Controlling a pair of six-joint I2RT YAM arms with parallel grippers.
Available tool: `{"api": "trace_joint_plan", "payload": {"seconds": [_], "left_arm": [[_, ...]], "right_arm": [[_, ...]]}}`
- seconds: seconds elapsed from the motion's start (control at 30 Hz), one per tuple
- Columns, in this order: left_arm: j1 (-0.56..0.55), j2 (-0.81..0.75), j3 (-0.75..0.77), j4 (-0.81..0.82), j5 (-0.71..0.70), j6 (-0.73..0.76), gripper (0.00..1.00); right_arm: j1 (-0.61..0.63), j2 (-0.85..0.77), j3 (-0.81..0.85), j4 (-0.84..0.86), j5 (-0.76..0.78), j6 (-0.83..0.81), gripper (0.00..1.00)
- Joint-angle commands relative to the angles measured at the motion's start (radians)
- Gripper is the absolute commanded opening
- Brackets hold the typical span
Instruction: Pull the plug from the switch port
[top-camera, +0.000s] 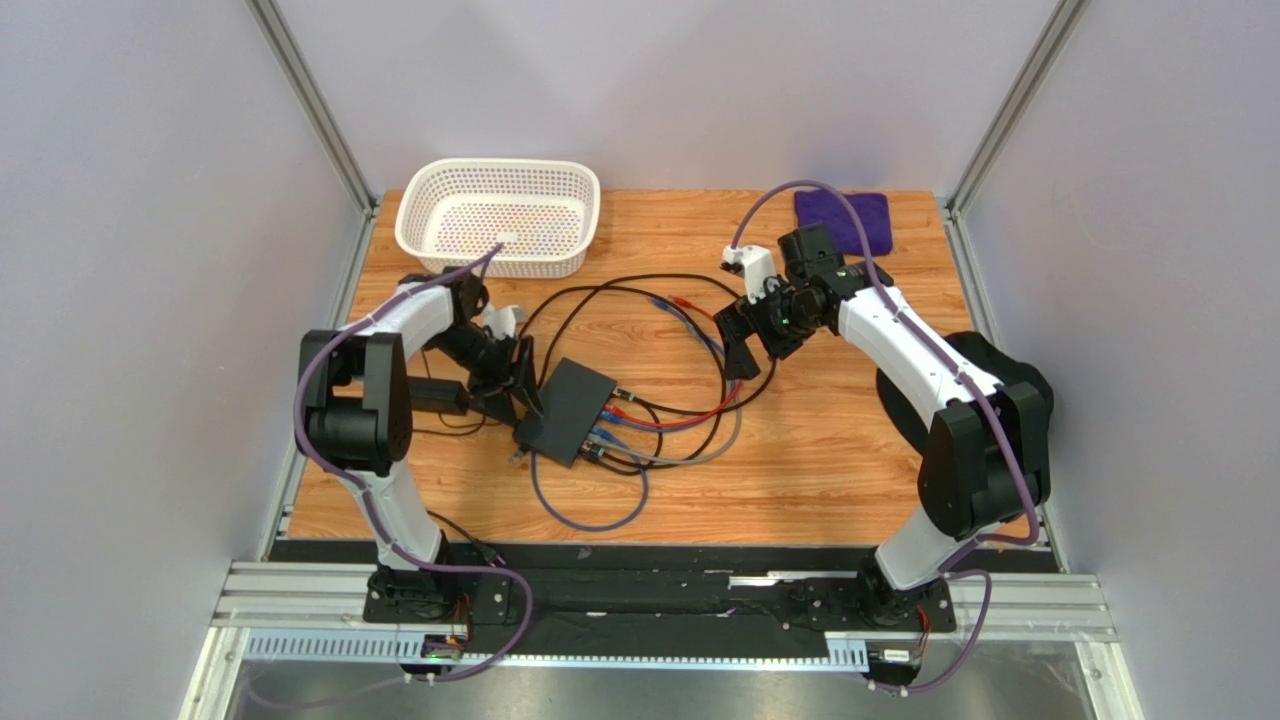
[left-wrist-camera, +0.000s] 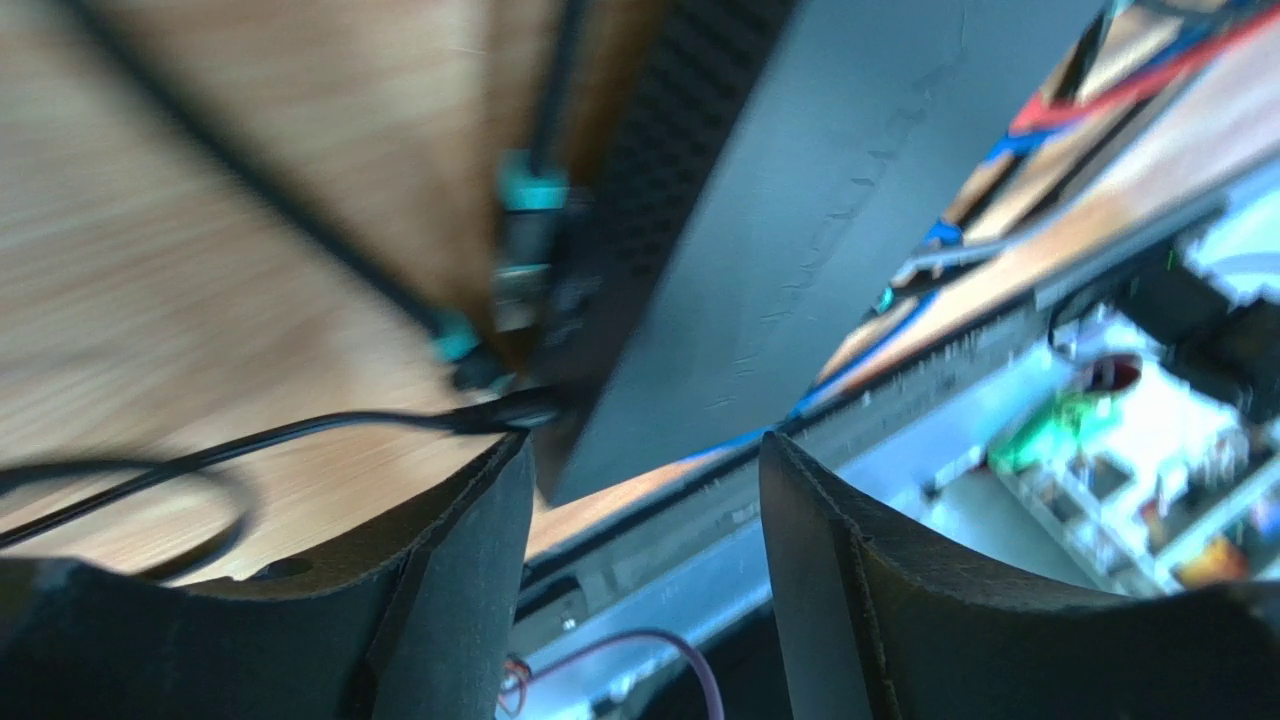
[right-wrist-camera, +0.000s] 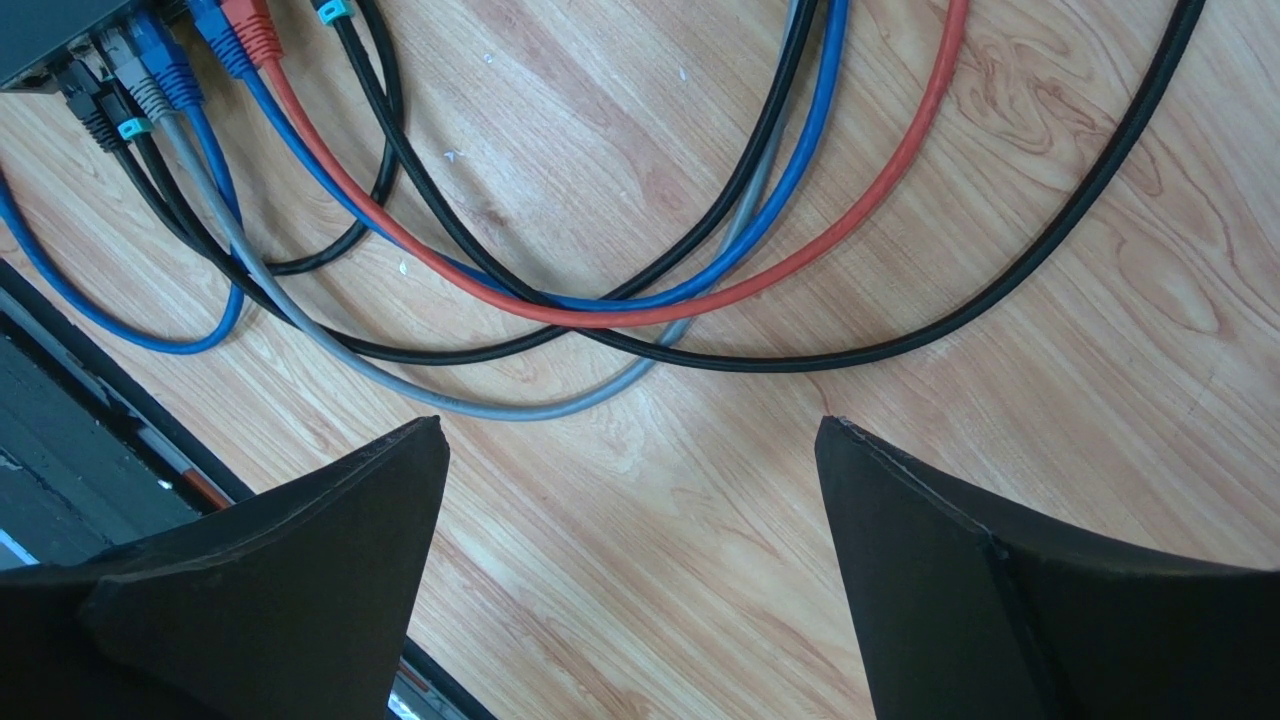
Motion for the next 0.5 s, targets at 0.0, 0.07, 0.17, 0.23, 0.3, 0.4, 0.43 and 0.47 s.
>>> {"api": "trace_joint_plan", "payload": {"seconds": [0.0, 0.07, 0.17, 0.23, 0.3, 0.4, 0.43, 0.47], "left_arm": [[-0.089, 0.057, 0.029, -0.029, 0.146, 0.058, 0.64], [-0.149, 0.089, 0.055, -0.052, 0.152, 0.087, 0.63], [-0.195, 0.133, 0.124, -0.075, 0.172, 0.147, 0.61], [-0.215, 0.159, 0.17, -0.077, 0.233, 0.19, 0.61], [-0.247, 0.21, 0.259, -0.096, 0.276, 0.222, 0.61], [-0.259, 0.288, 0.397, -0.191, 0.376, 0.272, 0.62], [-0.258, 0.302, 0.449, -0.225, 0.388, 0.296, 0.63], [-0.253, 0.314, 0.463, -0.279, 0.396, 0.311, 0.63]], "right_arm": [[0.007, -0.025, 0.015, 0.025, -0.006, 0.0, 0.98], [0.005, -0.031, 0.014, 0.017, 0.003, -0.003, 0.98], [0.005, -0.038, 0.012, 0.009, 0.007, -0.012, 0.98], [0.007, -0.04, 0.008, 0.005, 0.008, -0.017, 0.98], [0.002, -0.038, 0.003, 0.005, 0.014, -0.018, 0.98], [0.007, -0.037, 0.005, 0.005, 0.02, -0.024, 0.98], [0.005, -0.038, 0.009, 0.003, 0.022, -0.029, 0.98], [0.005, -0.038, 0.012, 0.002, 0.023, -0.034, 0.98]]}}
